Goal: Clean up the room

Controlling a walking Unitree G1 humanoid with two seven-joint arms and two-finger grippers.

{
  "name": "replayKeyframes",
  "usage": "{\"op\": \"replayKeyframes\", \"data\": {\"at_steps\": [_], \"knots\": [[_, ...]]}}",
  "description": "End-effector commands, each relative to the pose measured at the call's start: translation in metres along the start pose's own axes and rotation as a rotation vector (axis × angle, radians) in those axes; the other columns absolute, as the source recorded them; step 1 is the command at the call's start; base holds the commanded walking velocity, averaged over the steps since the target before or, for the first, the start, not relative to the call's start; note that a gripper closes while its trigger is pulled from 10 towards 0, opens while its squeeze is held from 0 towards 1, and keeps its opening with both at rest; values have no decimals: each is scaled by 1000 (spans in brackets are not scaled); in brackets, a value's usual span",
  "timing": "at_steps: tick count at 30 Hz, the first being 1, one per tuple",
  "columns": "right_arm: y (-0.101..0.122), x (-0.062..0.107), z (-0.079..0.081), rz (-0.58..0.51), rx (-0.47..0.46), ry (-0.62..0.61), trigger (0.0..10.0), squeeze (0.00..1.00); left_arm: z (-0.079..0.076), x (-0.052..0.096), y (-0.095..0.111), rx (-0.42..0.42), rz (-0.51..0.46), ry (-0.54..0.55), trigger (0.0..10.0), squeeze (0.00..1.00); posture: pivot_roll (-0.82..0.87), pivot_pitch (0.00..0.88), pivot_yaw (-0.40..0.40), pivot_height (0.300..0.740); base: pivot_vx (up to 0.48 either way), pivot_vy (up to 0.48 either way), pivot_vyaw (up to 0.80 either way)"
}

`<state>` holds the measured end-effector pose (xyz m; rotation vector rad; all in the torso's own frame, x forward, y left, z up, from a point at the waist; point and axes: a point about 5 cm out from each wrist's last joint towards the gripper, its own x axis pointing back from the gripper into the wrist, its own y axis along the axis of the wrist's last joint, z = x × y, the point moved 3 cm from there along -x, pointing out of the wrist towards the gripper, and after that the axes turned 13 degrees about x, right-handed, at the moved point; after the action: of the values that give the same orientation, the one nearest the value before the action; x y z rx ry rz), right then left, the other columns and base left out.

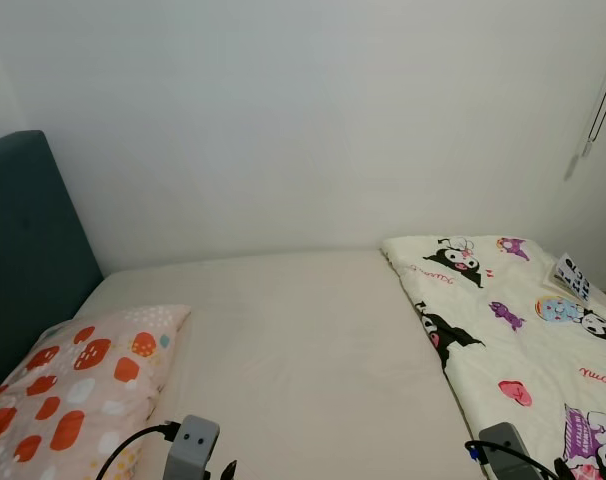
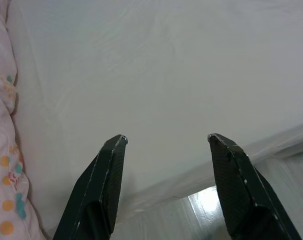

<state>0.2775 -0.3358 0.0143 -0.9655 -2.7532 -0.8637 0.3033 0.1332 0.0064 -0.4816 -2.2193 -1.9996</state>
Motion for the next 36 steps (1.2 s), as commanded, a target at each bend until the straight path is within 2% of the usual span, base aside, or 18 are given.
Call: {"op": "replayKeyframes", "data": {"at_steps": [1, 36], "knots": [[-8, 3, 3, 20, -6, 9, 10000, 0, 3, 4, -7, 16, 16, 13, 10000, 0, -53, 125, -15, 740, 0, 0, 0], [-10, 5, 4, 18, -6, 8, 10000, 0, 3, 2, -6, 8, 17, 5, 10000, 0, -54, 117, -5, 740, 0, 0, 0]]}}
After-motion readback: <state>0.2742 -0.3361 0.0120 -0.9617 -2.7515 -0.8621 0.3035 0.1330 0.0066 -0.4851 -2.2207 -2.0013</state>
